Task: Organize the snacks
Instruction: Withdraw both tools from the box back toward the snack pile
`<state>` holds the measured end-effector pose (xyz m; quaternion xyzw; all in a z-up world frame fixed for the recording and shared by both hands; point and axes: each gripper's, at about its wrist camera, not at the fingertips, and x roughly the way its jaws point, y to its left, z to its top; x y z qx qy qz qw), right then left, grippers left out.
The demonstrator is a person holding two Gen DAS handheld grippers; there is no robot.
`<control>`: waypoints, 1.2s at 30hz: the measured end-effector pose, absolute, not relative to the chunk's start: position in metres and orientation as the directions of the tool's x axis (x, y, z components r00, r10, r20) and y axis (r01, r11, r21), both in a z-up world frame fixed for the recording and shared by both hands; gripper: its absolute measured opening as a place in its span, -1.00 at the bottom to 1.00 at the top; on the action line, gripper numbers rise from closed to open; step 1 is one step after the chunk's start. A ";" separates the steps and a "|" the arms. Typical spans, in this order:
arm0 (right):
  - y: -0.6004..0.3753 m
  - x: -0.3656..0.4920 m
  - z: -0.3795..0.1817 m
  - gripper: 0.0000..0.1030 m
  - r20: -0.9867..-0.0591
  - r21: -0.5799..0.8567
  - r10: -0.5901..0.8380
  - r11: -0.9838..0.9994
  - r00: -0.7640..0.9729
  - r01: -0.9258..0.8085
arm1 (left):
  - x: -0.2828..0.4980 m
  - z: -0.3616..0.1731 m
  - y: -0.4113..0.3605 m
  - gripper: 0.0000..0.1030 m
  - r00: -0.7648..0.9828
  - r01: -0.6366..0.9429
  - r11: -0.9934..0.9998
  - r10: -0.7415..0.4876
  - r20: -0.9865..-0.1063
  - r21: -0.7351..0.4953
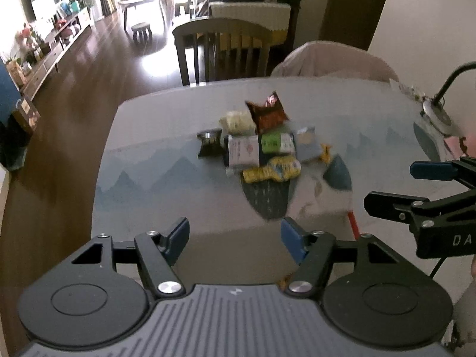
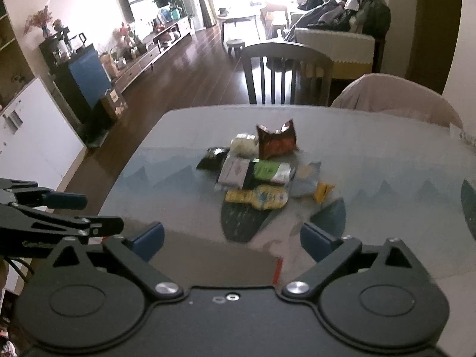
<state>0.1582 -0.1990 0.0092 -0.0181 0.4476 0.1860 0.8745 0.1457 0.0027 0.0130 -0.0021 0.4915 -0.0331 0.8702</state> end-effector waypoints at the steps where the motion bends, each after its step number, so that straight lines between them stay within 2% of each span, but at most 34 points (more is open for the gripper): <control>1: -0.201 0.164 0.010 0.94 -0.787 0.136 0.306 0.933 0.536 -0.332 | 0.150 0.015 0.003 0.40 0.525 0.053 0.998 -0.056 -0.849 -0.033; 3: -0.205 0.176 0.012 0.97 -0.783 0.151 0.308 0.937 0.540 -0.315 | 0.160 0.020 0.005 0.53 0.545 0.041 0.999 -0.047 -0.837 -0.030; 5: -0.209 0.188 0.014 0.98 -0.782 0.162 0.310 0.939 0.541 -0.304 | 0.172 0.023 0.008 0.57 0.556 0.032 0.999 -0.051 -0.829 -0.041; 11: -0.217 0.229 0.015 0.99 -0.785 0.147 0.283 0.949 0.550 -0.279 | 0.218 0.026 0.018 0.58 0.550 -0.002 0.999 -0.037 -0.835 -0.046; 22: -0.224 0.310 -0.017 0.99 -0.834 0.105 0.225 0.961 0.504 -0.254 | 0.324 0.007 0.037 0.58 0.443 -0.035 0.999 0.010 -0.896 -0.006; 36: -0.222 0.382 -0.108 0.89 -0.915 0.092 0.165 0.974 0.368 -0.208 | 0.411 -0.096 0.041 0.58 0.266 -0.059 0.997 0.055 -0.962 0.041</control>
